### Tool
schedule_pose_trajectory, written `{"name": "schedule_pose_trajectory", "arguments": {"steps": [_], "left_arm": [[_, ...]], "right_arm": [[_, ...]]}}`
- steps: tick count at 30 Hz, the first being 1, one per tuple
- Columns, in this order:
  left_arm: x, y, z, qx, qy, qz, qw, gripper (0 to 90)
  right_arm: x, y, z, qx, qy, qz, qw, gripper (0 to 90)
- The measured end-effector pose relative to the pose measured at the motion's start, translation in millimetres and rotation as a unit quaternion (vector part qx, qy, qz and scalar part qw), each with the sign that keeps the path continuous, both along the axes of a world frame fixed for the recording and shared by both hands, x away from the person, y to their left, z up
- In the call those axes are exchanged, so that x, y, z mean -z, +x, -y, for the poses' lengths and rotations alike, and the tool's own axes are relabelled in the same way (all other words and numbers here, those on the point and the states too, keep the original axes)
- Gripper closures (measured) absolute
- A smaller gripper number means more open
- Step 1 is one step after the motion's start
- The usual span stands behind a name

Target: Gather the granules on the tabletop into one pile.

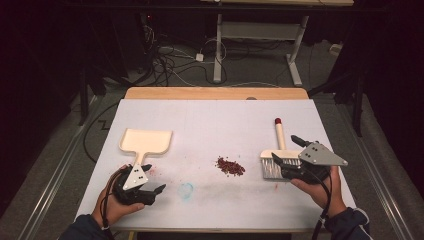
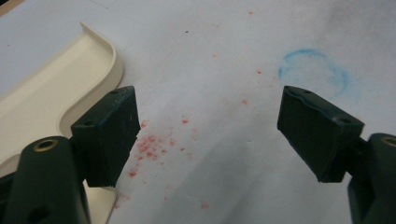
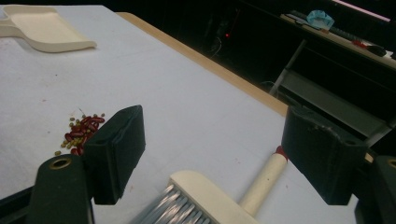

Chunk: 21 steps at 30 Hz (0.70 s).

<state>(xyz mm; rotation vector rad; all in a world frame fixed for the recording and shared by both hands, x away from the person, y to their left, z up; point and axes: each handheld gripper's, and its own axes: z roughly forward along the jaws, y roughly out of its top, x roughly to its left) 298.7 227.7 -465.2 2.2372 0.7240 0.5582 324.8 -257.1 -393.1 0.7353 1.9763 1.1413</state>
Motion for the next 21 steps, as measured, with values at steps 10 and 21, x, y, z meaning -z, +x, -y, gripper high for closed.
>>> {"name": "schedule_pose_trajectory", "arguments": {"steps": [10, 21], "left_arm": [[0.0, -0.4, 2.0, 0.000, 0.006, 0.005, 1.0000, 20.0], [-0.8, 0.0, 1.5, -0.003, 0.002, 0.007, 1.0000, 19.9]], "right_arm": [[18.3, -10.4, 10.9, 0.004, -0.008, 0.002, 1.0000, 21.6], [46.3, -24.6, 22.8, 0.023, -0.027, -0.010, 0.9993, 17.4]]}}
